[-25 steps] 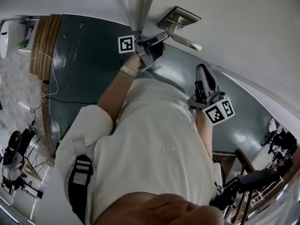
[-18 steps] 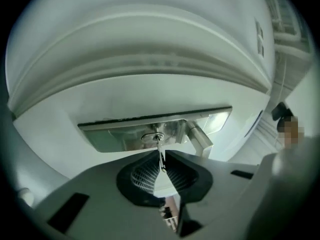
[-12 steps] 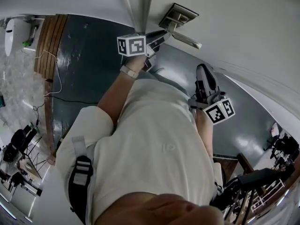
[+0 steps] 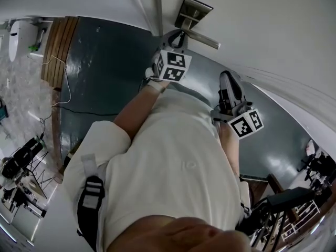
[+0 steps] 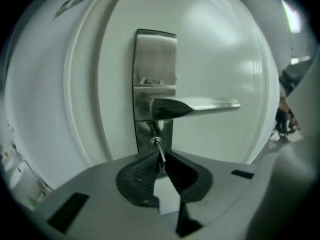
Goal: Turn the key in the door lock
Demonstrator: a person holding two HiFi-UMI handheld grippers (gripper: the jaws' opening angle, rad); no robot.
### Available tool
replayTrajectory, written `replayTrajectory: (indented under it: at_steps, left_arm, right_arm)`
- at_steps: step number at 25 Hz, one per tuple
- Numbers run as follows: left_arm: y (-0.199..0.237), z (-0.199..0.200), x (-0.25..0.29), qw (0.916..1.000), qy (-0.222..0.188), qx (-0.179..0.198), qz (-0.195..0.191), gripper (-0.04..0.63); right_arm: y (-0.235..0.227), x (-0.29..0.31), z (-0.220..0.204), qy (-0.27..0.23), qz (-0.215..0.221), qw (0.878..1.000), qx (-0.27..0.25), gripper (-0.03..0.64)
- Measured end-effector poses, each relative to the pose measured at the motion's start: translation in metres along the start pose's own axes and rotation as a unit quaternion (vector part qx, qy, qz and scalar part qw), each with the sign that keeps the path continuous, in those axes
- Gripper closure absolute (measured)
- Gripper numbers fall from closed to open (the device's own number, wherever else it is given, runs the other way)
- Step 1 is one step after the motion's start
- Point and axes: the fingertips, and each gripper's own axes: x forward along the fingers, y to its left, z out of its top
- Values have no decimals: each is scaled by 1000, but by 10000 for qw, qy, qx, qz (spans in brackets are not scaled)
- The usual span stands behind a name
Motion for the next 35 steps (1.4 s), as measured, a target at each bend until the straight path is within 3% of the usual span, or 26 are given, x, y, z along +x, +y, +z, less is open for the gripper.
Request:
replayTrajectory:
  at_steps: [3, 5, 7, 10, 12, 16, 19, 21, 23, 24, 25, 26, 27, 28, 29, 30, 31, 32, 33, 35]
  left_arm:
    - [-2, -1, 1, 9912, -48, 1121, 700, 555]
    - [-4, -1, 2, 9746, -90, 1916, 1154, 557]
    - [-5, -1, 2, 9525, -151, 2603, 1572, 557]
    - [-6, 1, 1, 9288, -230, 3158, 1927, 560]
    - [-5, 1, 1, 9250, -252, 3236, 1976, 560]
    - [-8, -2, 0, 9385, -203, 3050, 1606, 558]
    - [-15, -4, -11, 9548, -270, 2800, 962, 557]
    - [-19, -3, -26, 9686, -379, 2429, 377, 552]
    - [-18, 1, -43, 9846, -600, 1592, -398, 552]
    - [-16, 7, -53, 9885, -791, 921, -897, 552]
    - [-13, 16, -62, 9839, -1026, 42, -1465, 552]
    - [-6, 26, -69, 9655, -1248, -1033, -2039, 552]
    - [7, 32, -72, 9296, -1403, -2256, -2557, 552]
    - [23, 32, -71, 8728, -1487, -3551, -3001, 552]
    - [41, 28, -67, 7936, -1554, -4803, -3395, 540]
    - [57, 23, -62, 7005, -1652, -5844, -3747, 508]
    - [69, 18, -56, 6151, -1748, -6553, -4022, 490]
    - [76, 10, -50, 5572, -1784, -6933, -4209, 470]
    - [76, 3, -44, 5296, -1748, -7066, -4356, 465]
    - [59, -9, -34, 5128, -1479, -7037, -4690, 459]
  right_arm:
    - [-6, -6, 0, 40, 27, 10000, -5, 570]
    - [-9, -9, 0, 81, 51, 10000, -15, 571]
    - [-11, -11, 0, 135, 81, 9999, -36, 571]
    - [-14, -13, -2, 203, 134, 9997, -72, 571]
    - [-15, -14, -3, 226, 162, 9996, -81, 571]
    - [-16, -14, -2, 215, 188, 9996, -87, 571]
    - [-14, -12, 2, 160, 187, 9997, -76, 570]
    - [-14, -9, 6, 120, 180, 9997, -64, 571]
    - [-12, -5, 8, 85, 167, 9998, -68, 570]
    - [-10, -2, 9, 73, 158, 9998, -74, 571]
    - [-9, 0, 10, 64, 148, 9998, -83, 571]
    - [-7, 2, 11, 58, 136, 9998, -97, 571]
    - [-5, 5, 12, 55, 120, 9998, -114, 570]
    - [-3, 7, 12, 56, 97, 9998, -134, 569]
    - [-1, 9, 12, 60, 65, 9998, -156, 571]
    - [0, 10, 12, 69, 27, 9998, -179, 570]
    - [2, 12, 12, 80, -21, 9998, -204, 571]
    - [2, 13, 11, 91, -80, 9997, -230, 571]
    - [3, 14, 11, 97, -146, 9995, -252, 569]
    - [3, 13, 9, 94, -280, 9992, -280, 570]
